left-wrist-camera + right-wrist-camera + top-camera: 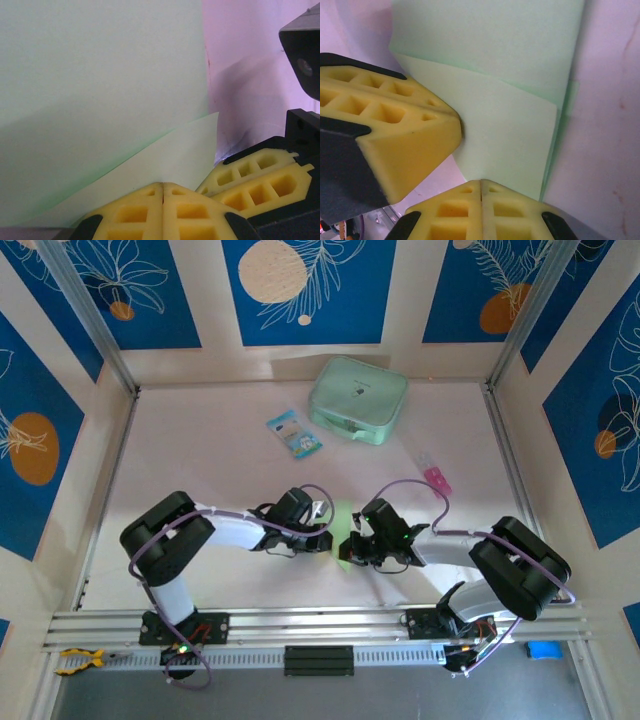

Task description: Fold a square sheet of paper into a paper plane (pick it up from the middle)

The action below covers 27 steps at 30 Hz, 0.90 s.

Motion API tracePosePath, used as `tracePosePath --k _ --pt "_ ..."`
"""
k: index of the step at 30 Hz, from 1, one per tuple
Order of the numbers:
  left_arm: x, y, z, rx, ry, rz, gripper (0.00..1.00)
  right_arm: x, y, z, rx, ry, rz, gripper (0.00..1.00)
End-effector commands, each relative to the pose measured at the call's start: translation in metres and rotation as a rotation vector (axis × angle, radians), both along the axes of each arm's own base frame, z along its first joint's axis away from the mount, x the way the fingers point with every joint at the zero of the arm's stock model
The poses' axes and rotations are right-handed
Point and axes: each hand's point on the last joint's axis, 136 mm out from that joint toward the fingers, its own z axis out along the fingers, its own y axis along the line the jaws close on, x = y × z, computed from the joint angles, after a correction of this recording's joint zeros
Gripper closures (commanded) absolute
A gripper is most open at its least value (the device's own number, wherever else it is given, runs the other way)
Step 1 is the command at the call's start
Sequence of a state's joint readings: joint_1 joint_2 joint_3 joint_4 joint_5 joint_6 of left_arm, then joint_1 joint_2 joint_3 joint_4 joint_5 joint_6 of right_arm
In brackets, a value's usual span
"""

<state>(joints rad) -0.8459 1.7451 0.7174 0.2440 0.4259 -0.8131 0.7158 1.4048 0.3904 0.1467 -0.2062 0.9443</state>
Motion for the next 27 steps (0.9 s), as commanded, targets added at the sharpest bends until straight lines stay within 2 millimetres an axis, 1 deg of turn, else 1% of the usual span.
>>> tracePosePath --k 1,6,12,17,23,27 --pt "0.005 0.014 -0.018 0.057 0.022 0.035 0.96 -0.022 -0.028 -0.034 -0.151 0.099 -0.016 0.99" --pt "0.011 0.022 -0.021 0.067 0.033 0.052 0.96 -0.024 -0.028 -0.038 -0.16 0.111 -0.009 0.99" --pt "0.024 0.035 -0.022 0.082 0.033 0.08 0.96 -0.026 -0.03 -0.038 -0.17 0.112 0.0 1.0" --pt "0.034 0.049 -0.024 0.086 0.04 0.111 0.96 -0.027 -0.031 -0.039 -0.175 0.116 0.007 1.0" --pt "0.043 0.071 -0.03 0.148 0.053 0.159 0.97 -0.027 -0.03 -0.037 -0.174 0.11 0.013 1.0" --pt "0.046 0.075 -0.021 0.158 0.035 0.171 0.97 -0.026 -0.029 -0.036 -0.167 0.103 0.024 1.0"
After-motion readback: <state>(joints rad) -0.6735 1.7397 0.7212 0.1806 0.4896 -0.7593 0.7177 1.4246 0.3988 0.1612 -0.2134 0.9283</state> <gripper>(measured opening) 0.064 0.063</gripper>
